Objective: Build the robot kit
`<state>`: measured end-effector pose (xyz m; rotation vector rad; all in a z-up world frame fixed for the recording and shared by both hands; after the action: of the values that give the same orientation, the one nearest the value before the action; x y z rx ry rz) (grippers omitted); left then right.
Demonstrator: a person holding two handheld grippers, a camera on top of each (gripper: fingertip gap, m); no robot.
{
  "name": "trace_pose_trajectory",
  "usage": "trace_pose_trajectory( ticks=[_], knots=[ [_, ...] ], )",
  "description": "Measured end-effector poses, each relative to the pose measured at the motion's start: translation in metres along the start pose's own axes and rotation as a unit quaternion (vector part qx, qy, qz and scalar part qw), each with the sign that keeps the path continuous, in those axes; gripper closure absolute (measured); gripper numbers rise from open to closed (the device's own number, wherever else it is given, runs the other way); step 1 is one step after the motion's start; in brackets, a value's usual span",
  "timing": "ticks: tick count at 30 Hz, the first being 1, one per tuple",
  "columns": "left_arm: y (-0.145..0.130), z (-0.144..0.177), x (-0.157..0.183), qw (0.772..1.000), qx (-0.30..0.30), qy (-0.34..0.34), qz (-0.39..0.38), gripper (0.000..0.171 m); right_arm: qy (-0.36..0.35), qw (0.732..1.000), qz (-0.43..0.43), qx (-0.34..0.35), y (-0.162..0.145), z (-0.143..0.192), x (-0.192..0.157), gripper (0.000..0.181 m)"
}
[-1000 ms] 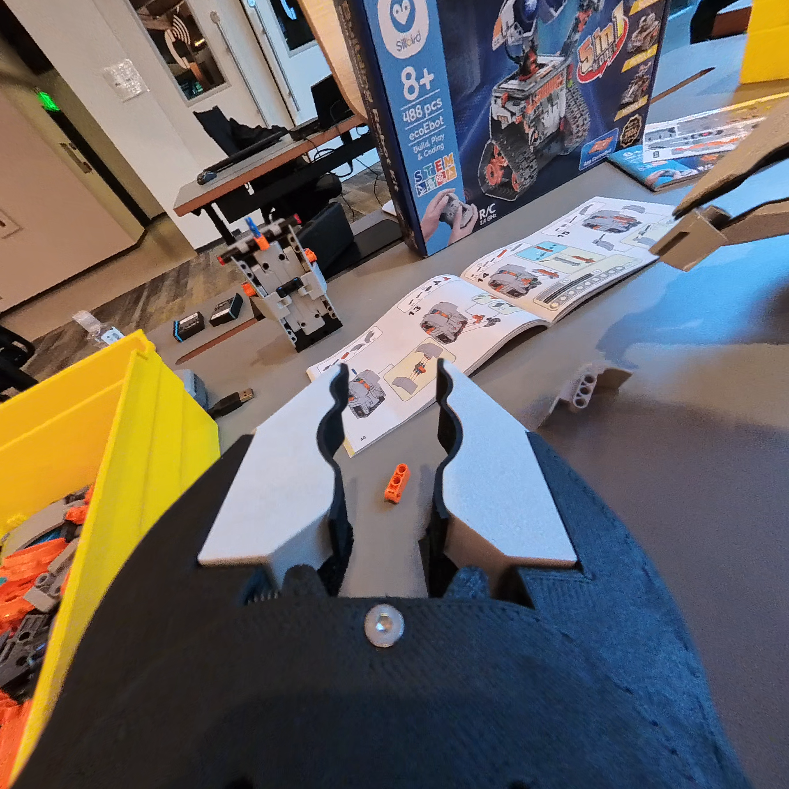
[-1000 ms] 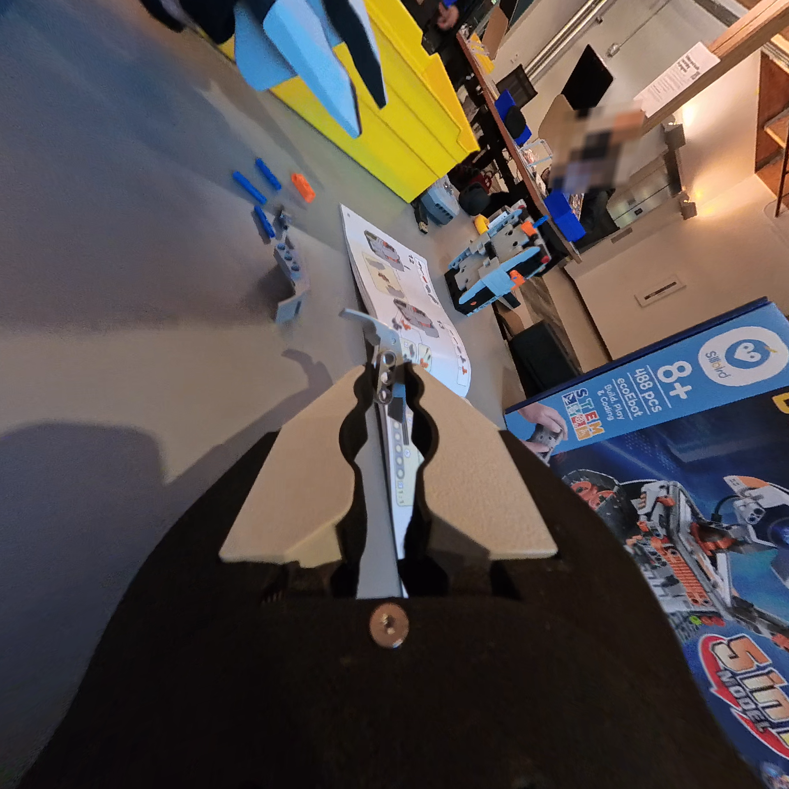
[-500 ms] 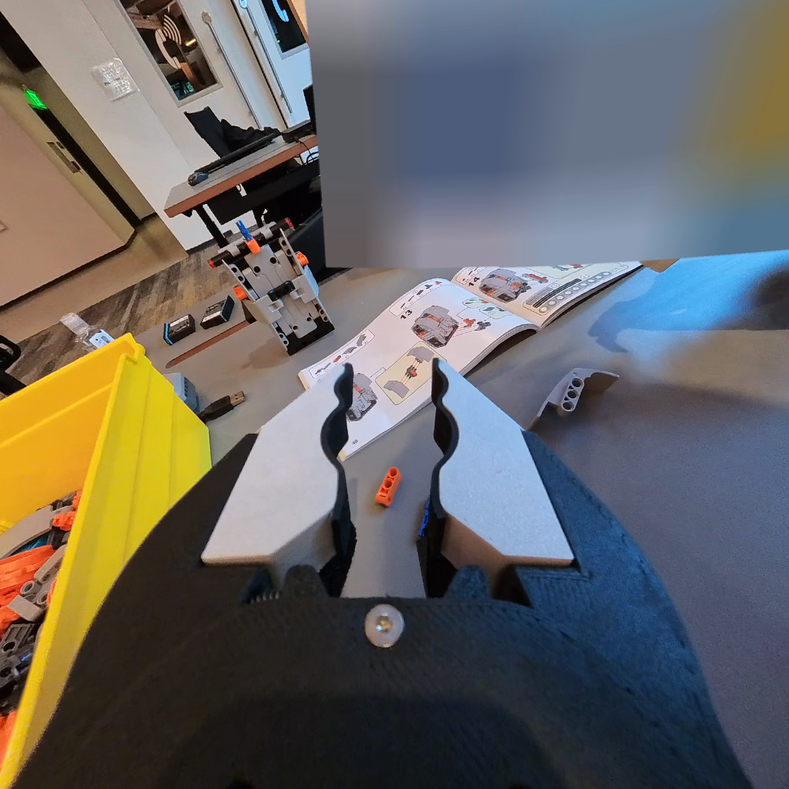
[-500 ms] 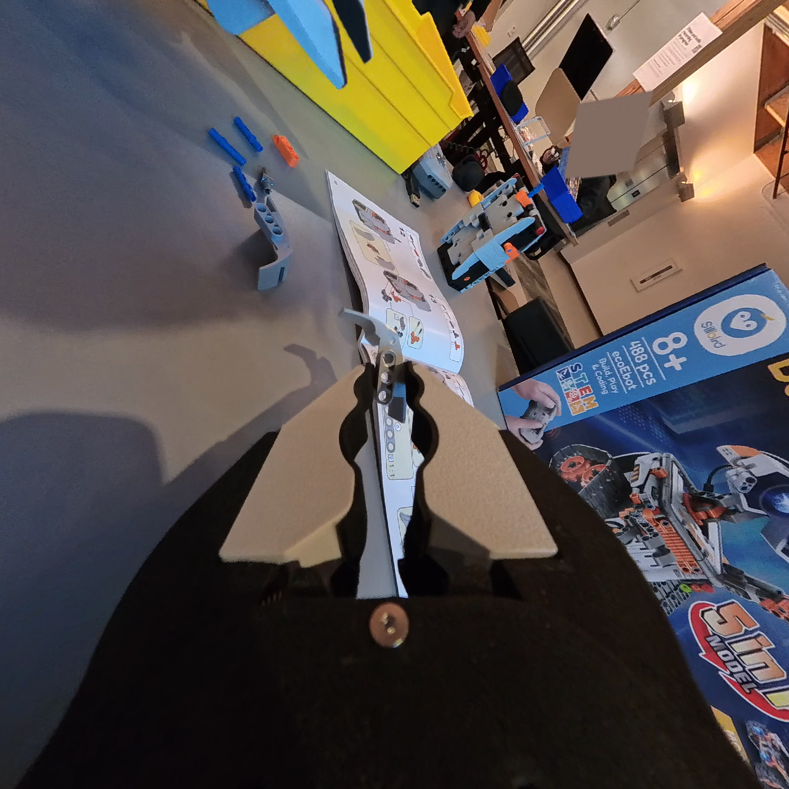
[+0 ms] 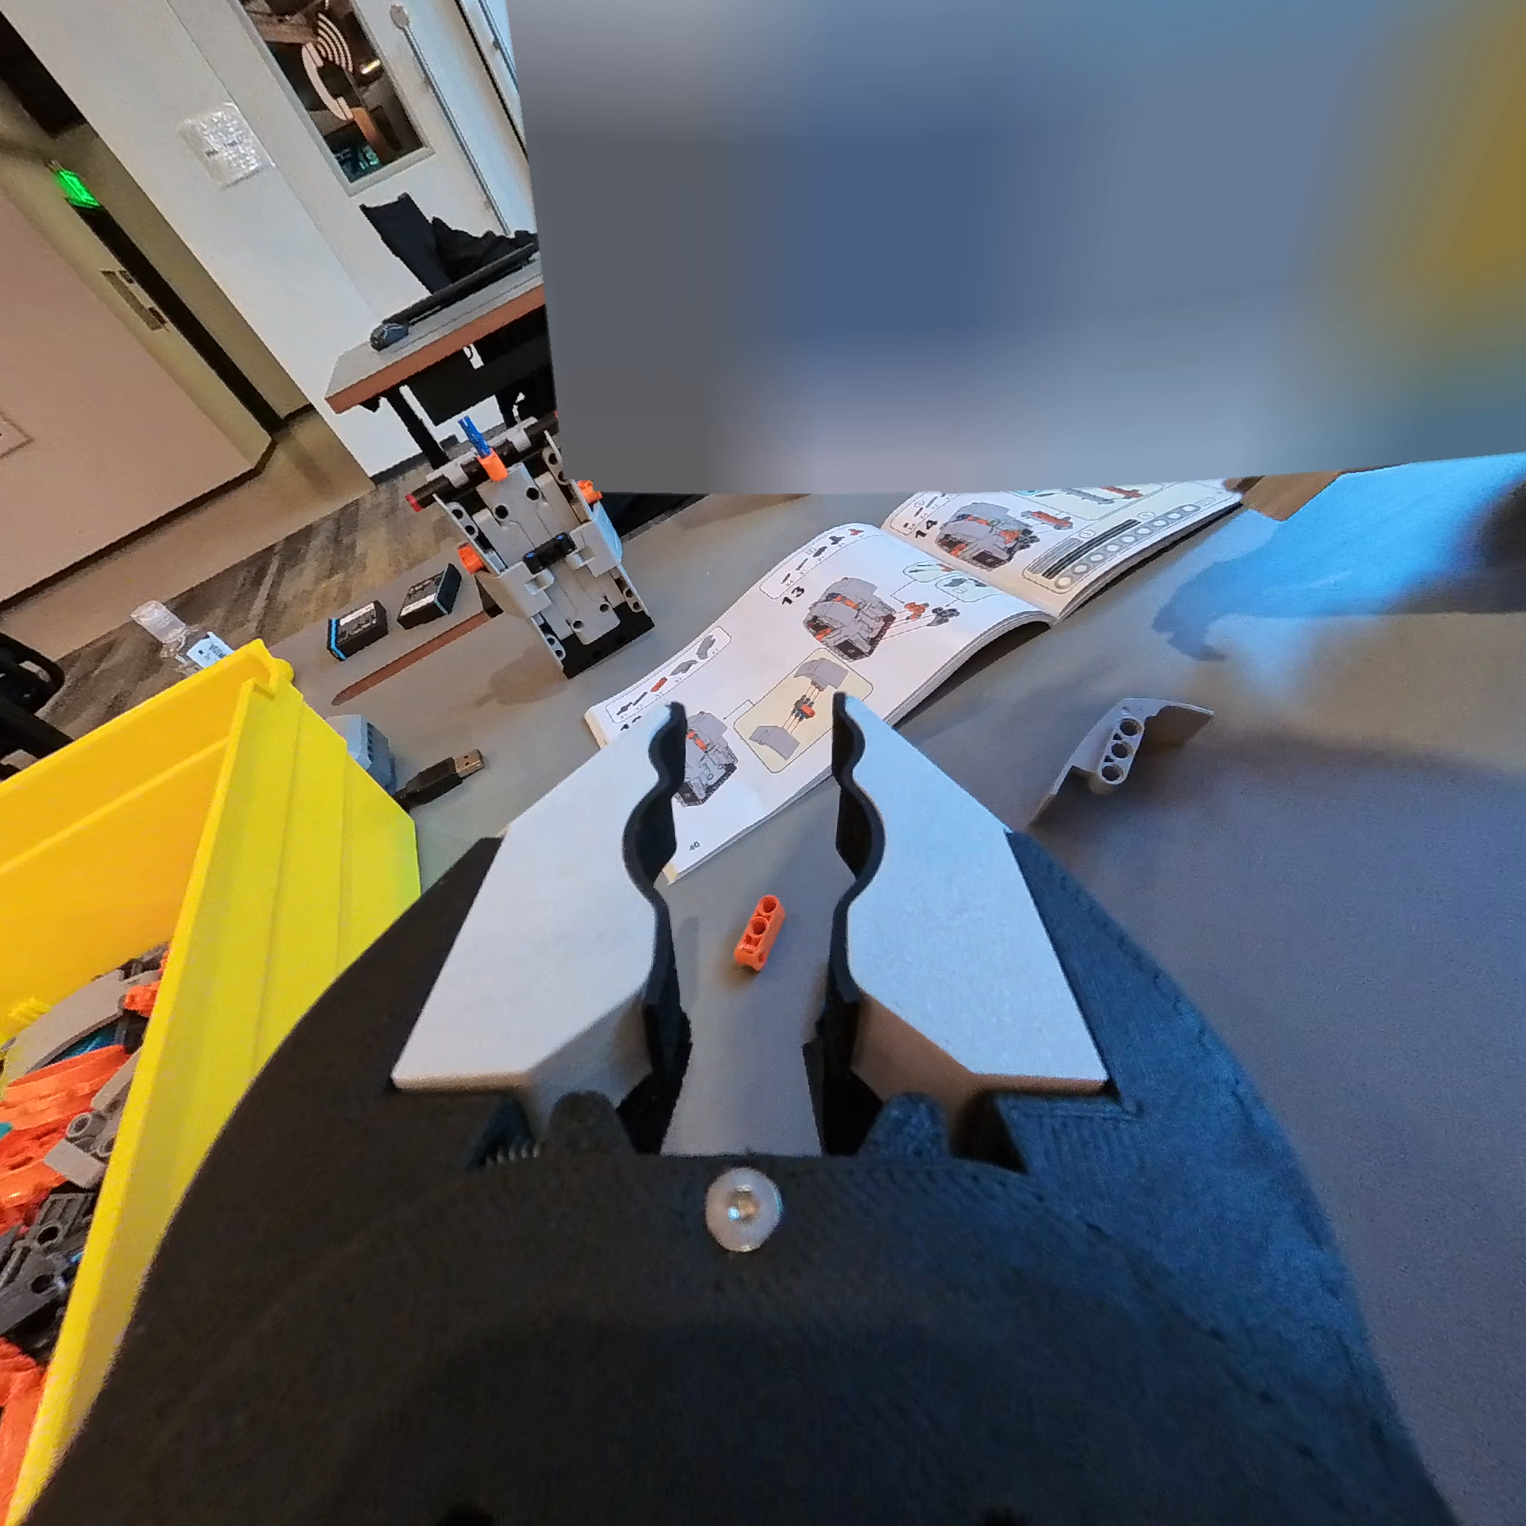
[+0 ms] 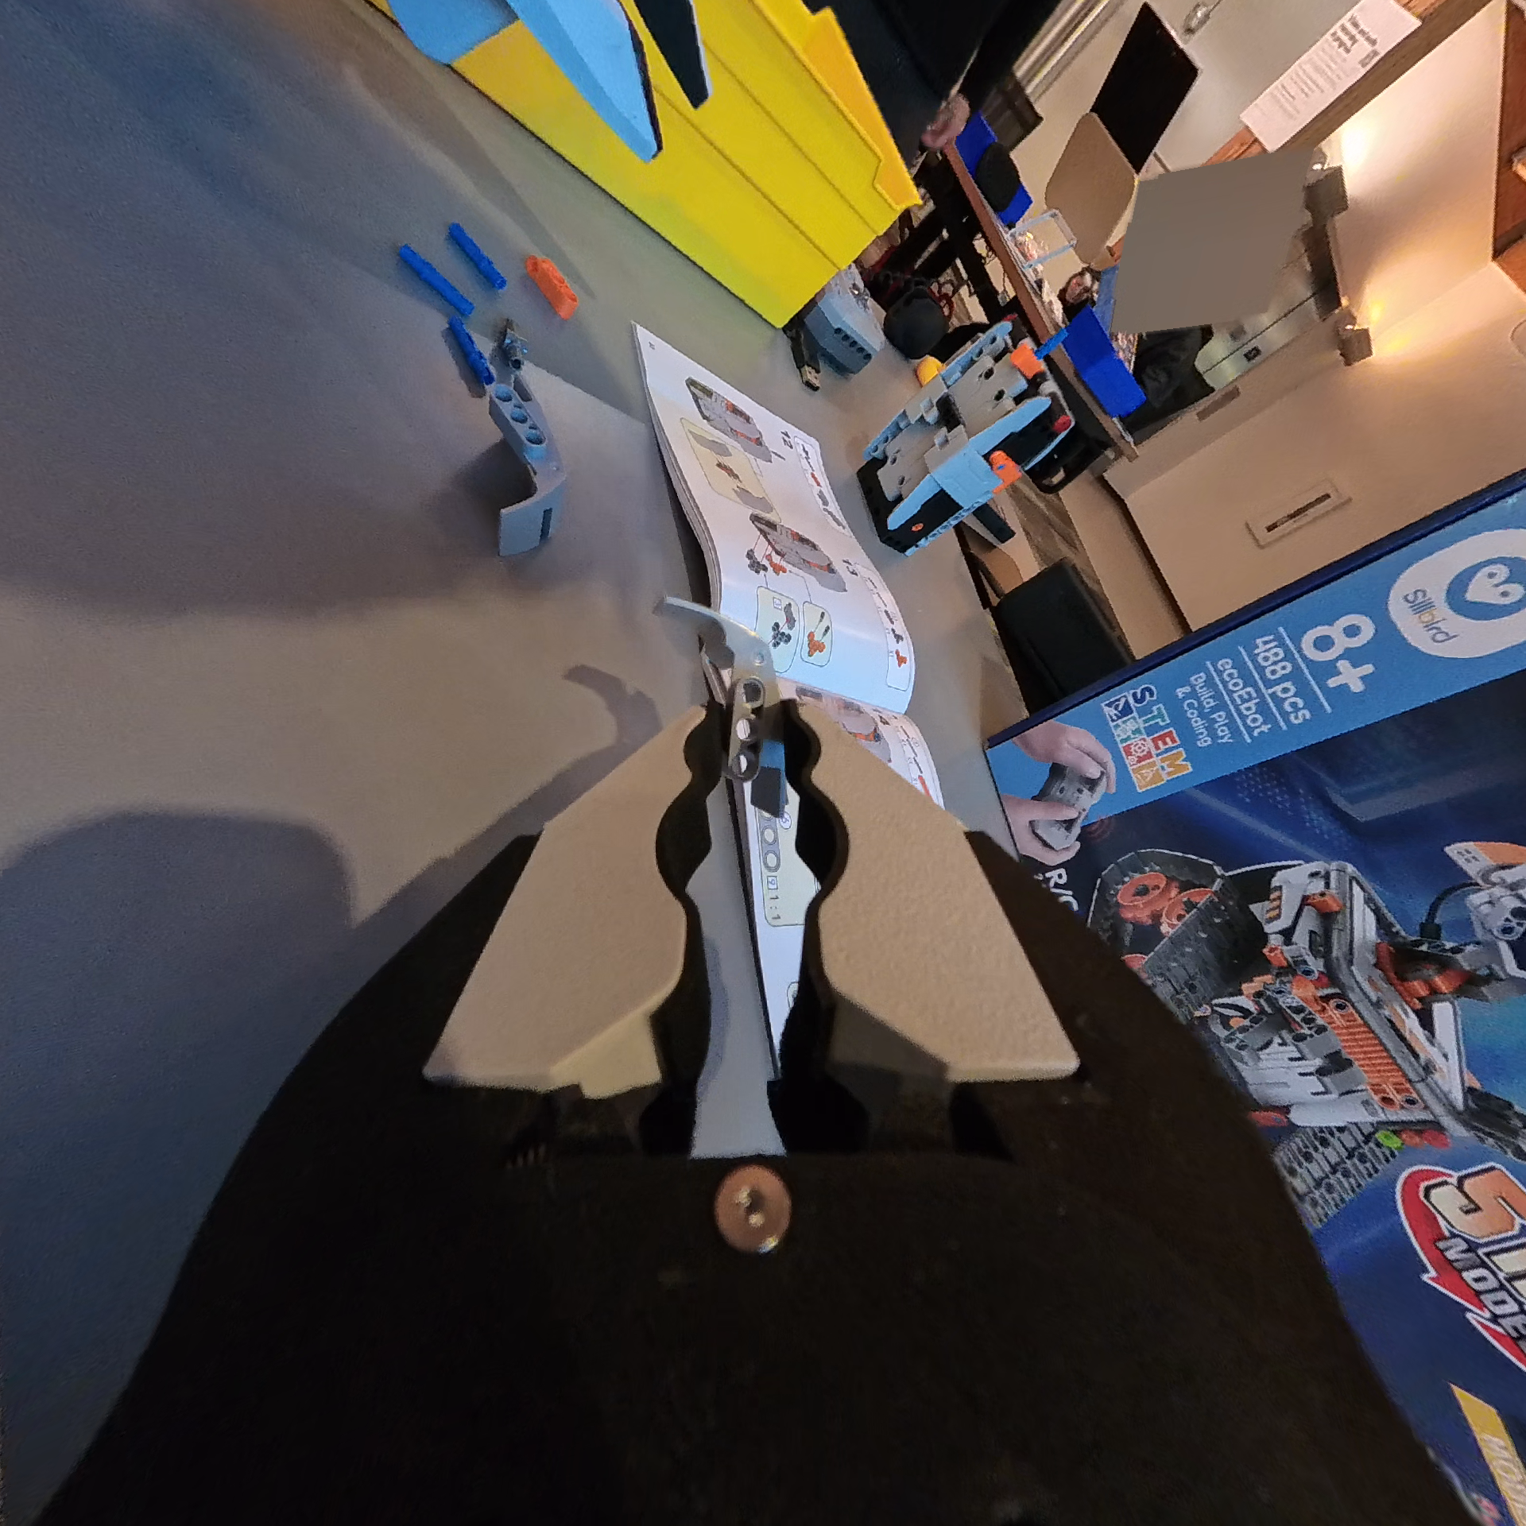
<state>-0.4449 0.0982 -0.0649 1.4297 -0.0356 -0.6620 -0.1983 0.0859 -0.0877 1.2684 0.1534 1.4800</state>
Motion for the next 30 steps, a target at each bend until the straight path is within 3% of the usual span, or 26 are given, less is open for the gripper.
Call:
trace_pose_trajectory(
  ticks=[14, 30],
  knots=[
    [0.002, 0.001, 0.000, 1.000, 0.002, -0.004, 0.002, 0.138, -0.024, 0.988, -0.073, 0.134, 0.006, 0.005, 0.047, 0.168],
    [-0.001, -0.001, 0.000, 1.000, -0.006, 0.000, -0.004, 0.138, -0.022, 0.991, -0.044, 0.125, 0.003, 0.007, 0.042, 0.168]
  ],
)
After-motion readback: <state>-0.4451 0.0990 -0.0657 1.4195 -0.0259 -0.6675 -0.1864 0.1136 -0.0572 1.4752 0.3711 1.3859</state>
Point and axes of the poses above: each gripper's, where its closed fingertips meet, z back along the fingers, y out of its top, x = y × z across the jaws, the point moved 6 cm from there along z, back along the fingers, and after that the axes turned 9 degrees about y, right-handed, at the moved point
